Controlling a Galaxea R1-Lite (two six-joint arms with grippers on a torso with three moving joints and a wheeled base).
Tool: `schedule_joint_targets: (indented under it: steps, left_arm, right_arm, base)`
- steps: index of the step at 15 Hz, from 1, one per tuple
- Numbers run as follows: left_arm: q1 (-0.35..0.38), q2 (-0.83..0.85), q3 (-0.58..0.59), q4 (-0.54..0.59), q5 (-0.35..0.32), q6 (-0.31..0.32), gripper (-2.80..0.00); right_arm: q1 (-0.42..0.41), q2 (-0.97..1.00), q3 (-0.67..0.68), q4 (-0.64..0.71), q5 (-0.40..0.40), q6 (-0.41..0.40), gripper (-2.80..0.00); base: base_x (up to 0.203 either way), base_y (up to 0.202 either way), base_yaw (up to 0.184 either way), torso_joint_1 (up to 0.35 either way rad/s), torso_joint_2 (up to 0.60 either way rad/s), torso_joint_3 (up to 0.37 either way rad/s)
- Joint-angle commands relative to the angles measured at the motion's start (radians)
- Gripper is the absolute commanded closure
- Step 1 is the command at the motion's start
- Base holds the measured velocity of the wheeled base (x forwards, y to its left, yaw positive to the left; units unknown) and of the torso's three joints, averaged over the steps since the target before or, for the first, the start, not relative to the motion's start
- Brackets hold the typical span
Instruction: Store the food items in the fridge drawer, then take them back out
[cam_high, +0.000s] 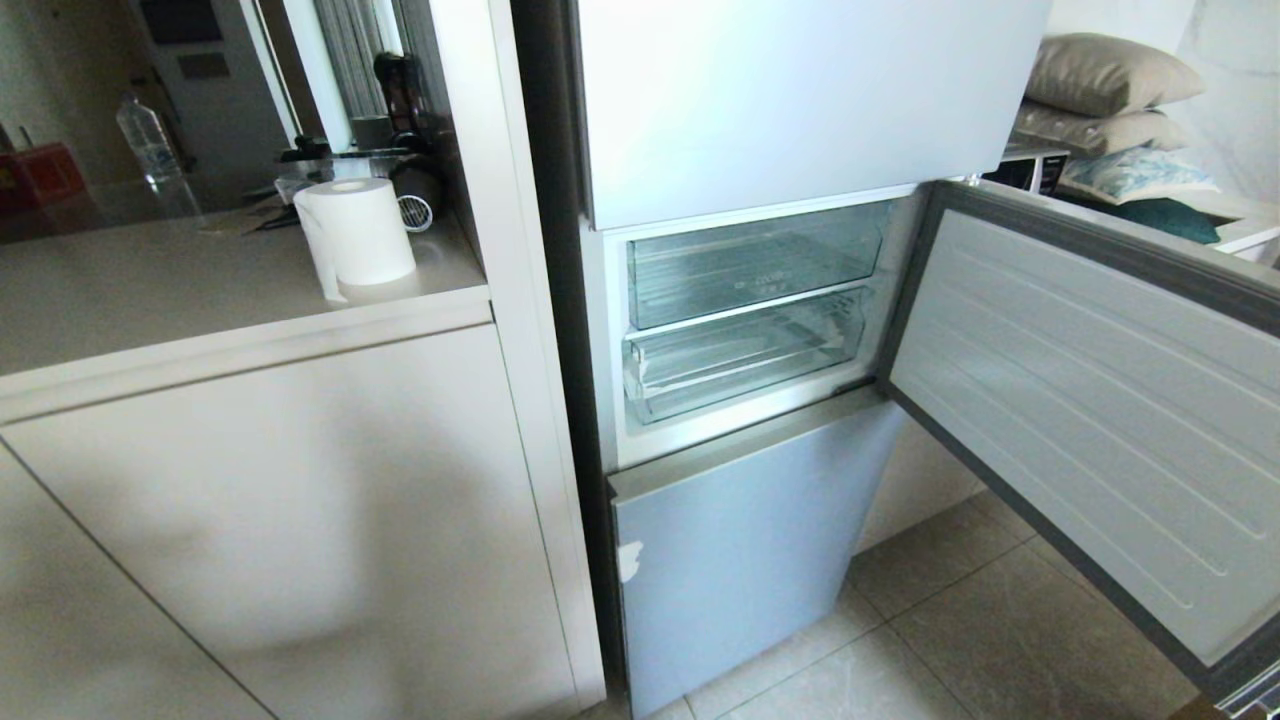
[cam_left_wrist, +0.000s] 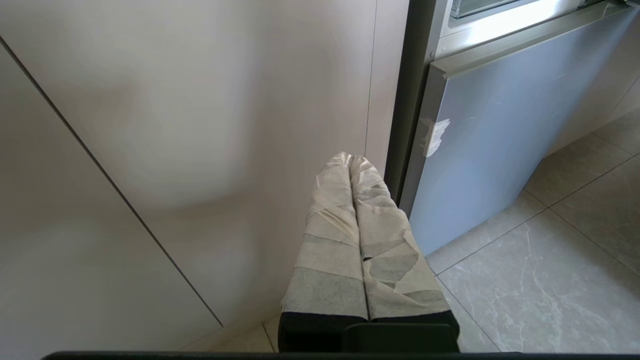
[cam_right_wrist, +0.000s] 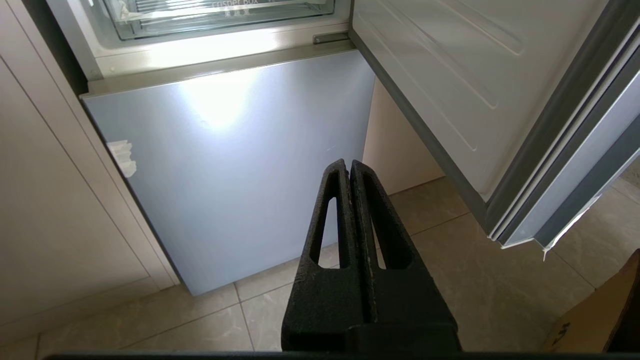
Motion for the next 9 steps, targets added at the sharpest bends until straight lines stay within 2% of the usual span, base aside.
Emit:
schedule_joint_targets:
  steps: [1,9]
  left_arm:
    - [0.0,0.002,0.0,0.001,0.001,0.0,0.0]
    - [0.0,0.002,0.0,0.001,0.001,0.001,0.0]
  right_arm:
    - [0.0,0.001,0.0,0.0,0.001,0.0,0.0]
    - [0.0,0.001,-0.002,0.0,0.001,-0.006,0.0]
  base:
    - [0.0,0.0,0.0,0.0,0.0,0.0]
    - [0.0,0.0,0.0,0.0,0.0,0.0]
